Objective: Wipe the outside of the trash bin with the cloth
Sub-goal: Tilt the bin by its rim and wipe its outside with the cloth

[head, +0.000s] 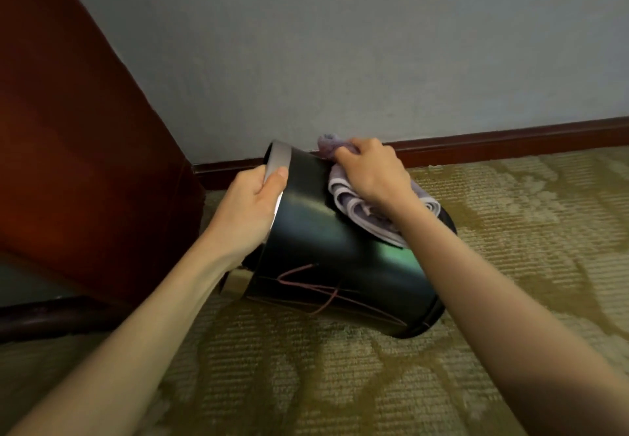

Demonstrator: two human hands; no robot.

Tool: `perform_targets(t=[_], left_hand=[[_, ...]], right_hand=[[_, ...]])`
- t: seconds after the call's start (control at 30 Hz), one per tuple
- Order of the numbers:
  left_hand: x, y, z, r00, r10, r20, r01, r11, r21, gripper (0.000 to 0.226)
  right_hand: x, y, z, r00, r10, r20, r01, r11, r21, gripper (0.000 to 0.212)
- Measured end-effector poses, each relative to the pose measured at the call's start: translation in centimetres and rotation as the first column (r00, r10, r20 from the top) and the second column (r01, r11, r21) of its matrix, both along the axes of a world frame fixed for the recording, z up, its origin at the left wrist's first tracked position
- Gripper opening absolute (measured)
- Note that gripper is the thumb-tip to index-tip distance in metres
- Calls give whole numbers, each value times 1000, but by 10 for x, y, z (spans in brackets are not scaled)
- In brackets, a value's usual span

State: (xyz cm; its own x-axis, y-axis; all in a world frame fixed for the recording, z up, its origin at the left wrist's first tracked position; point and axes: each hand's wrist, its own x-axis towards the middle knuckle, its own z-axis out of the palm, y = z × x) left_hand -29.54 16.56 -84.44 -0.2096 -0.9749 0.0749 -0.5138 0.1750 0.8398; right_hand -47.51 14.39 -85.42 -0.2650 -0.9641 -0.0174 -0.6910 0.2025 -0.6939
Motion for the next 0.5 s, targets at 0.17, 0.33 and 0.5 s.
perform_targets(t=[0.17,0.33,0.5], left_hand=[[7,-6,1,999,40,16,-41,998,38,44],[4,-7,4,997,36,61,-37,999,22,46],[-15,-6,12,996,14,93,-10,999,-42,49]], right_hand=[[-18,-14,-13,999,2,44,-8,993,116,43],[-49,-3,-27,994,-85,62,76,986,146,44],[-67,18,-34,981,-161,108,154,986,71,34]])
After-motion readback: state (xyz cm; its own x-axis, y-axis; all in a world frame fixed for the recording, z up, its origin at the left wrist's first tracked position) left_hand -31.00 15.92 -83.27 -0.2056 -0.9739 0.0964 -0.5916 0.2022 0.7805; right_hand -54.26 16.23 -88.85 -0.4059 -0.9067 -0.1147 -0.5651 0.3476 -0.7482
